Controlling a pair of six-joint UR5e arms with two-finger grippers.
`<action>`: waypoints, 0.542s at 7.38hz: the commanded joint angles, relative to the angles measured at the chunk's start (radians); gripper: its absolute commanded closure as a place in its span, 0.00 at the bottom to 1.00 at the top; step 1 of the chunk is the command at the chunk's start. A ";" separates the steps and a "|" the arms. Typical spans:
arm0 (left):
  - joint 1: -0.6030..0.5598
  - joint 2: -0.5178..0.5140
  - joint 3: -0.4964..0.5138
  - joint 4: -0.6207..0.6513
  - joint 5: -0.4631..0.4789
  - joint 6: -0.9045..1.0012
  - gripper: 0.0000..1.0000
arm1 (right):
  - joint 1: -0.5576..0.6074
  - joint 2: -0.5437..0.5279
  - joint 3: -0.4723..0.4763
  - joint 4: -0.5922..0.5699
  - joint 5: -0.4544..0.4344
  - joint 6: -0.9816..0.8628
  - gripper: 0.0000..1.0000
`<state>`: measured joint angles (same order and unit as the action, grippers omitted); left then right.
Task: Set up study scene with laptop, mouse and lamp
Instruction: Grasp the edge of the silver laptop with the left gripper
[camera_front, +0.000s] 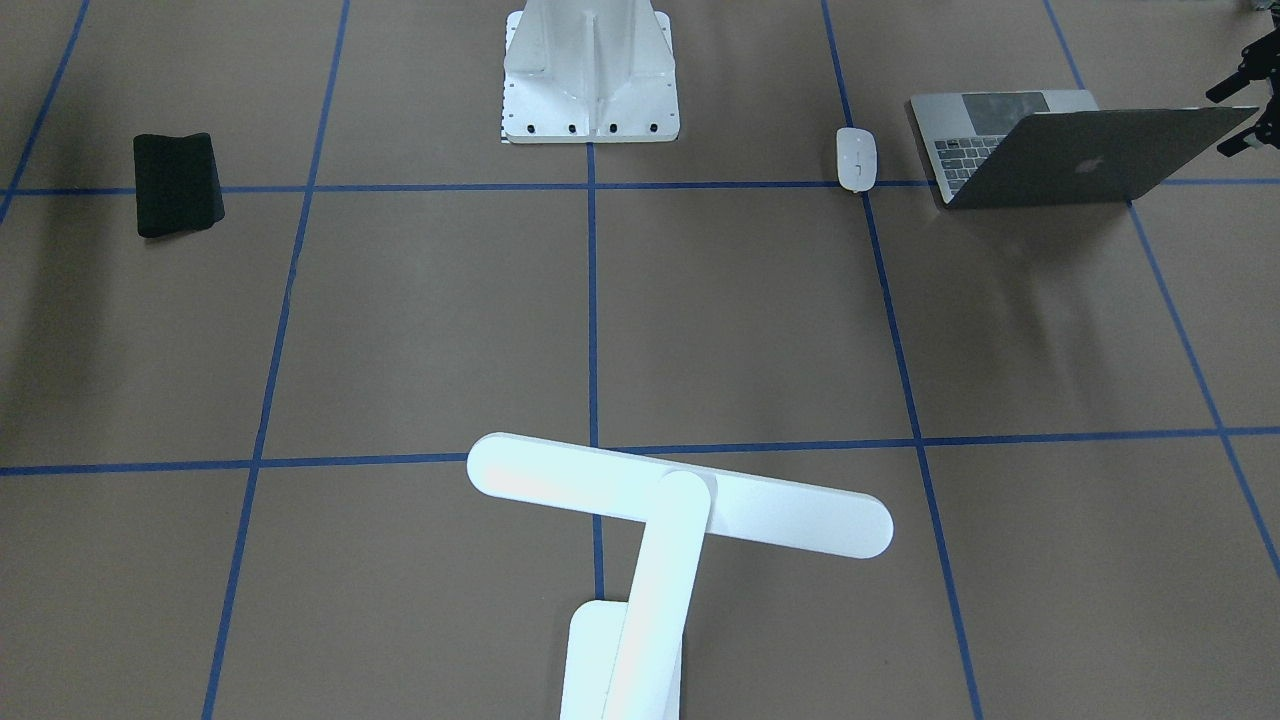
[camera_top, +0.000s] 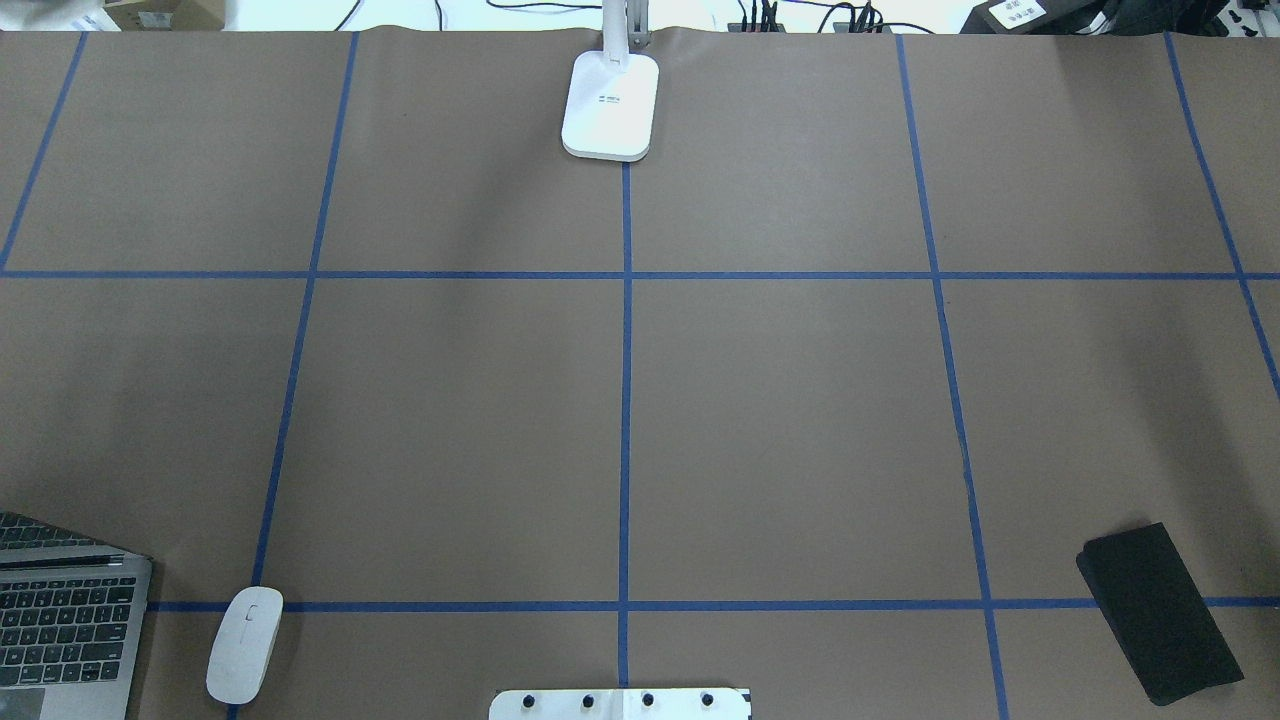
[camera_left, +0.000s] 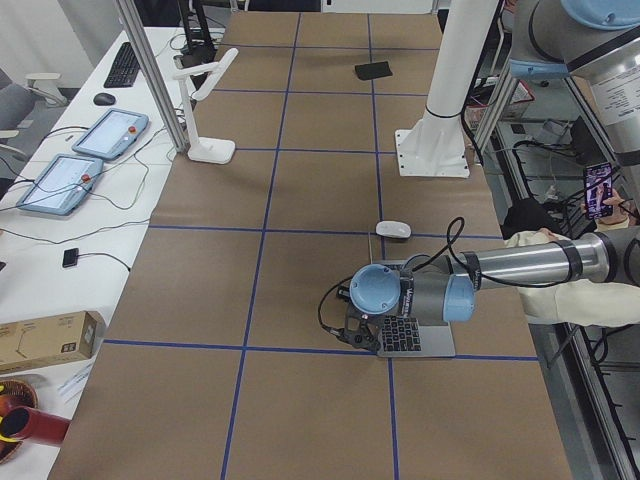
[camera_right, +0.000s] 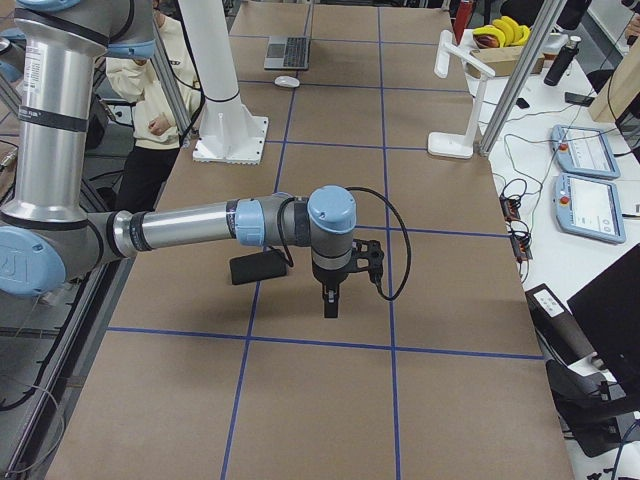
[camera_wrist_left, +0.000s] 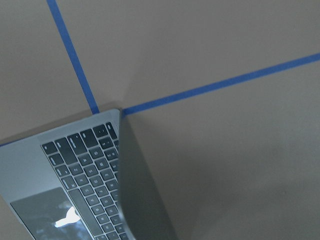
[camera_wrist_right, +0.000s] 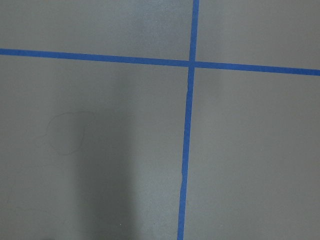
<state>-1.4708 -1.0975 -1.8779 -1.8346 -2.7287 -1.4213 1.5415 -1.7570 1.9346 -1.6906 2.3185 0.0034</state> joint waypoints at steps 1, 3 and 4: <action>0.154 -0.005 0.005 -0.261 0.000 -0.312 0.01 | 0.000 -0.001 0.003 0.000 0.001 0.000 0.00; 0.268 -0.016 0.006 -0.401 0.065 -0.494 0.00 | 0.000 -0.001 0.003 0.000 0.001 0.000 0.00; 0.320 -0.016 0.008 -0.458 0.104 -0.561 0.00 | 0.000 -0.001 0.003 0.000 0.001 0.000 0.00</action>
<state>-1.2200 -1.1111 -1.8717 -2.2129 -2.6710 -1.8847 1.5416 -1.7579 1.9373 -1.6905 2.3190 0.0031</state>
